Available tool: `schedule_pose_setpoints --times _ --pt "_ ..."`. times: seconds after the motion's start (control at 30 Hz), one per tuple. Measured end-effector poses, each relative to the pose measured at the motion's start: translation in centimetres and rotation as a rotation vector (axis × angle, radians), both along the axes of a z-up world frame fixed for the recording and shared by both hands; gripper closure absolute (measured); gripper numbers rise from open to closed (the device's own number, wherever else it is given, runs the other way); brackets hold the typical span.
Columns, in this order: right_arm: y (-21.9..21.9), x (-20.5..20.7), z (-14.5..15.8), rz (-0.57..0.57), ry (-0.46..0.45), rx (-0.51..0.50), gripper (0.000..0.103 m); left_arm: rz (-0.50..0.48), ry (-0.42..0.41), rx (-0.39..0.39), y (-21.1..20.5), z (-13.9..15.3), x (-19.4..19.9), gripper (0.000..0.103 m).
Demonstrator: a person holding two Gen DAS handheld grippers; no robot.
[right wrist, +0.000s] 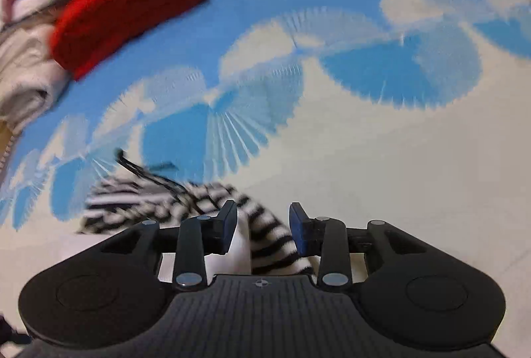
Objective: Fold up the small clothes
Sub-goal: 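Open both grippers and lift them away from the folded hoodie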
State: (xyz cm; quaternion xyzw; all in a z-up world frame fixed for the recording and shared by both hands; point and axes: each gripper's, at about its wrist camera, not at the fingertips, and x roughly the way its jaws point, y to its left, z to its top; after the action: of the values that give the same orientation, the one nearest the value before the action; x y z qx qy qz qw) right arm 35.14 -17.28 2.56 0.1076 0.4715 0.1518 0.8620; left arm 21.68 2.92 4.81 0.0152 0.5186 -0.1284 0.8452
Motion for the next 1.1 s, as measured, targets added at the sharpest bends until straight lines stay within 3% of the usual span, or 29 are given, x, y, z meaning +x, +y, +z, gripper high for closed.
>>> schedule_pose_setpoints --times 0.1,0.17,0.23,0.3,0.37,0.4,0.5,0.6,0.73,0.83,0.9,1.1 --pt "-0.1 -2.1 2.2 0.174 -0.093 0.071 0.065 0.106 -0.071 -0.041 1.5 1.4 0.8 0.033" --pt "0.1 -3.6 2.4 0.358 -0.048 0.168 0.066 0.138 -0.098 -0.057 1.8 1.8 1.3 0.040" --pt "0.7 -5.6 2.2 0.535 -0.006 0.186 0.066 0.142 -0.111 -0.053 1.6 1.7 1.7 0.049" --pt "1.6 -8.1 1.1 0.713 0.041 0.087 0.069 0.128 -0.112 -0.042 1.0 1.4 2.1 0.058" --pt "2.5 -9.9 -1.9 0.816 0.144 -0.120 0.069 0.110 -0.082 -0.009 0.3 0.3 2.5 0.058" --pt "2.5 -10.5 -2.9 0.837 0.146 -0.197 0.068 0.101 -0.055 0.013 0.0 -0.6 2.7 0.058" --pt "1.7 -10.0 -2.4 0.797 0.160 -0.159 0.068 0.091 -0.005 0.077 -0.8 -2.3 2.8 0.058" --pt "1.3 -10.1 -1.5 0.763 0.136 -0.170 0.067 0.121 -0.037 0.095 -0.8 -1.7 2.5 0.057" --pt "0.8 -10.6 0.6 0.675 0.047 -0.167 0.055 0.144 -0.093 0.128 -0.8 -0.2 1.3 0.053" --pt "0.4 -10.8 1.9 0.533 -0.030 -0.150 0.037 0.146 -0.134 0.127 -0.9 1.4 0.0 0.044" --pt "-0.2 -11.6 3.2 0.452 -0.075 -0.122 0.037 0.156 -0.163 0.127 -1.1 2.5 -0.9 0.037" --pt "-0.1 -16.3 5.8 0.337 -0.210 -0.076 0.032 0.239 -0.207 0.078 -0.7 5.5 -4.0 0.029"
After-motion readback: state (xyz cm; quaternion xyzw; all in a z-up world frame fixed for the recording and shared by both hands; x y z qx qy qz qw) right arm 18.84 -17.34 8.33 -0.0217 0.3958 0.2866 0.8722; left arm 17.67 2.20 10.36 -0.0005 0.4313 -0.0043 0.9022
